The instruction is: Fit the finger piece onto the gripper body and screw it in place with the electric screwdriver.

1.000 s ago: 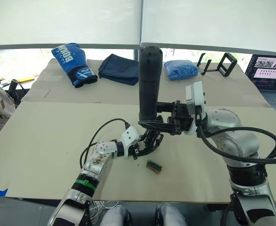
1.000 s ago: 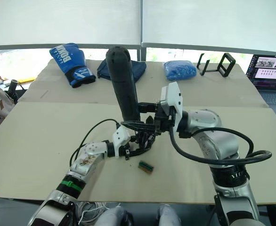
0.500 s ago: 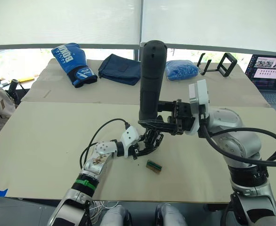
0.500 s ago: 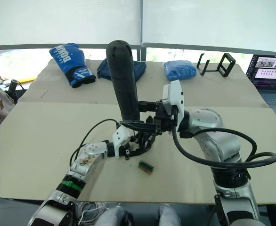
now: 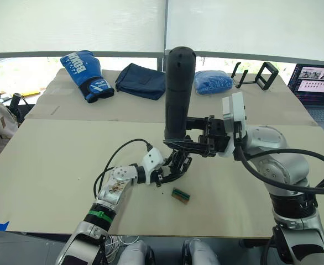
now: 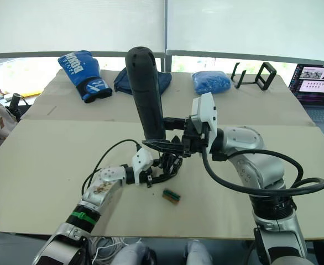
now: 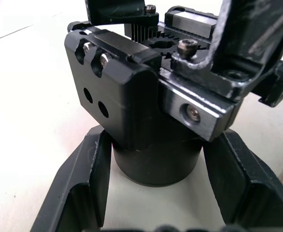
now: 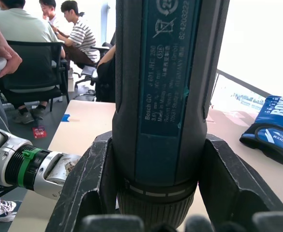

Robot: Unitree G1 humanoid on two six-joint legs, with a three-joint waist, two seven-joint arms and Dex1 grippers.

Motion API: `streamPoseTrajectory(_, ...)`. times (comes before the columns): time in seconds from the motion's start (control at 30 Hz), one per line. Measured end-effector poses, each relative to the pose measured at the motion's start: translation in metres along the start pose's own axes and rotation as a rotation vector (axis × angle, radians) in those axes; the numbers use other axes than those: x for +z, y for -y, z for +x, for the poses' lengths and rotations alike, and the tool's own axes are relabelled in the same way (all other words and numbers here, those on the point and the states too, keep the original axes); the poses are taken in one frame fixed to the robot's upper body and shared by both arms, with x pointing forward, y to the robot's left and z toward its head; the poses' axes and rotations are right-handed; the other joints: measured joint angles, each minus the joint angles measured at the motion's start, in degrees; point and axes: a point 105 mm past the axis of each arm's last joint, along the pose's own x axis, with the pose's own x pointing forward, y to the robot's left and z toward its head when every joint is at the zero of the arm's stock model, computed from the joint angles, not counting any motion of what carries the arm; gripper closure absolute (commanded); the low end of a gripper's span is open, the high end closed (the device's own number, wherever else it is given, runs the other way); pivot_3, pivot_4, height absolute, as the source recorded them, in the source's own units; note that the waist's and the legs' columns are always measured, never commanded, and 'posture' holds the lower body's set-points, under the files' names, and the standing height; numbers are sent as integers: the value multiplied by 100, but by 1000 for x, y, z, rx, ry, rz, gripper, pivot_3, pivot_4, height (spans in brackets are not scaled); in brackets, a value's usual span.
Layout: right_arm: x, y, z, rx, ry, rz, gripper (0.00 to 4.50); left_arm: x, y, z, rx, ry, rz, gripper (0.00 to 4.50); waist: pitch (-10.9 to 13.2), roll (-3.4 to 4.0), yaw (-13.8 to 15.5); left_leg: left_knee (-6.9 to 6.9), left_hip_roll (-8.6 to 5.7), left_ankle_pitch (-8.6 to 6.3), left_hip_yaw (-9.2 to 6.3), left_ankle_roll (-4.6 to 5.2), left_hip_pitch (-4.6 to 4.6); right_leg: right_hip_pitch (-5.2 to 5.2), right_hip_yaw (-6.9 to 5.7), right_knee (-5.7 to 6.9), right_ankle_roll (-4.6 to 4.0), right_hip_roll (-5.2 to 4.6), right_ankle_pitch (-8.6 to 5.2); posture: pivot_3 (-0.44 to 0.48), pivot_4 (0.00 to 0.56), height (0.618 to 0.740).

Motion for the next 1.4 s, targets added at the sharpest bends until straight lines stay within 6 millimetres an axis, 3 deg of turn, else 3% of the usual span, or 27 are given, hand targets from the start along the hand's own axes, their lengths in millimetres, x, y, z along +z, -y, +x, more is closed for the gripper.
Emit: streamPoseTrajectory(1.4, -10, 5, 1, -40, -55, 24, 2561, 0, 1, 0, 1, 2, -2, 2237, 0, 0, 1, -1, 0, 0, 0, 0, 0, 0, 0, -1, 0, 1, 0, 0, 150, 740)
